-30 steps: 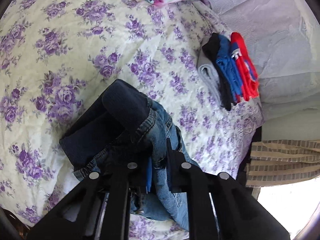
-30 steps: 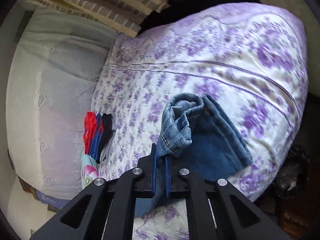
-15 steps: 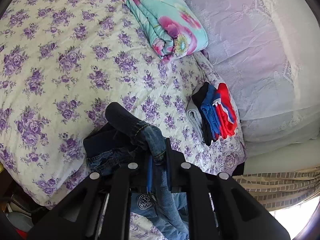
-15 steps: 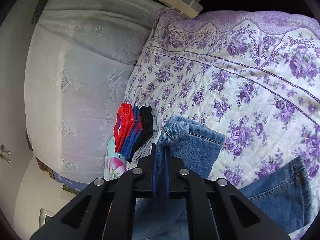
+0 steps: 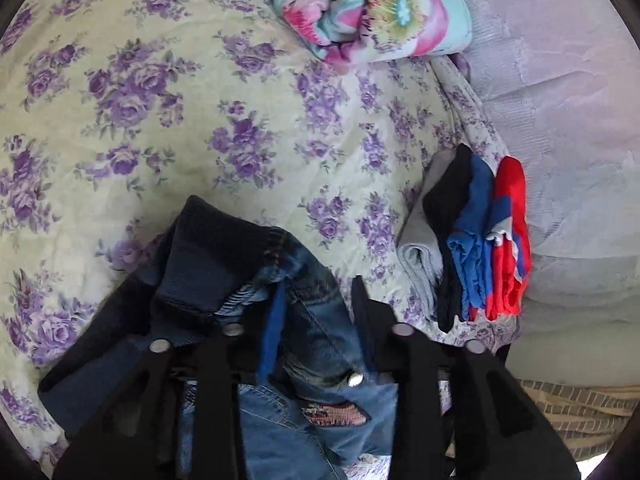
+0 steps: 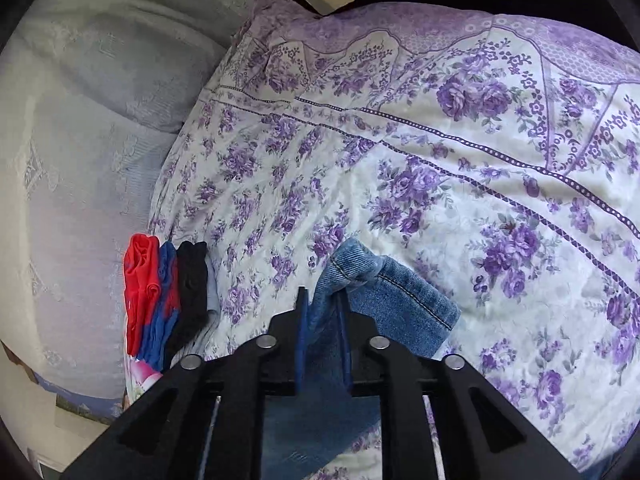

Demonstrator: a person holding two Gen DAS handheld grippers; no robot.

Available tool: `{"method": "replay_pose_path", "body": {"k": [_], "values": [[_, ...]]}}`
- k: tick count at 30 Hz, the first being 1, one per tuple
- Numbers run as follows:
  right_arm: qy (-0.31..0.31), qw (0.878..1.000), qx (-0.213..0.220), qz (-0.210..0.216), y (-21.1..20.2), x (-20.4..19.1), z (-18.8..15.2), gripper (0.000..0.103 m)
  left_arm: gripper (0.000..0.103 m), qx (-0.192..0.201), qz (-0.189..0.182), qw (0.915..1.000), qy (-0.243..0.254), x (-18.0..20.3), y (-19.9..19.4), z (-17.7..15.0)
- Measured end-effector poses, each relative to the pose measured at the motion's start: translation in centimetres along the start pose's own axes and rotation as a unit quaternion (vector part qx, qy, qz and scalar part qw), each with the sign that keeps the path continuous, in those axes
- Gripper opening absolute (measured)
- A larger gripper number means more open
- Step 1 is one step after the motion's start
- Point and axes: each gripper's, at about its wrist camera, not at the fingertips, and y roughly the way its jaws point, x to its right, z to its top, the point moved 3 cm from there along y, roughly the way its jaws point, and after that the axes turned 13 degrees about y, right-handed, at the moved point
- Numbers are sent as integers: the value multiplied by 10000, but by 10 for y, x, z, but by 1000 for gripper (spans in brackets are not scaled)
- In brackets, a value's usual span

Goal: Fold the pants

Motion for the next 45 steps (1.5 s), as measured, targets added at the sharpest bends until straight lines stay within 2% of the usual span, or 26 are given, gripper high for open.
{"method": "replay_pose_path", "body": {"k": [1, 2, 3, 6, 8, 15, 19, 24, 27, 29, 31, 34, 37, 41, 43, 44, 45], "values": [[-134, 9998, 128, -41, -4, -3, -1, 41, 57, -20, -23, 9998, 182, 4, -4, -2], [-244, 9994, 241, -70, -9, -4, -2, 41, 66, -2, 136, 9992, 368, 5, -11, -5], [-328, 9991, 272, -58, -13, -5, -3, 41, 69, 36, 299, 9983, 500, 5, -17, -7], [-376, 9990, 230, -50, -25, -2, -7, 41, 69, -35, 463, 9951, 878, -5, -38, -23], [-384, 9991, 187, -53, -32, 0, -11, 42, 69, -139, 571, 9941, 913, -17, -52, -38], [-244, 9997, 64, -78, -63, 23, -35, 51, 69, -453, 603, 9958, 526, -75, -91, -103], [-179, 9998, -18, -76, -84, 36, -52, 51, 69, -773, 471, 9953, 336, -95, -76, -133], [-119, 9999, -7, -53, -124, 56, -73, 52, 68, -762, 336, 9960, 334, -98, -40, -132], [36, 9999, 79, -112, -155, 77, -81, 52, 53, -694, 464, 9961, 268, -100, -25, -127], [197, 9996, 124, -169, -177, 98, -88, 52, 35, -648, 587, 9959, 250, -101, -24, -125], [404, 9987, 137, -263, -198, 122, -98, 52, 24, -622, 605, 9959, 269, -101, -26, -124], [740, 9963, 25, -427, -219, 162, -119, 52, 22, -572, 371, 9974, 234, -102, -35, -123], [1184, 9917, -109, -495, -222, 198, -136, 54, 21, -501, 287, 9977, 347, -92, -45, -121], [1667, 9856, -215, -167, -202, 217, -143, 54, 21, -362, 142, 9980, 500, -72, -59, -116], [1560, 9875, -240, -32, -188, 211, -140, 52, 21, -254, 108, 9982, 528, -67, -69, -116], [1418, 9896, -233, -50, -181, 206, -137, 50, 20, -180, 107, 9984, 518, -67, -74, -116], [1259, 9918, -195, -117, -175, 202, -132, 31, 20, -79, 132, 9987, 485, -69, -81, -117]]}}
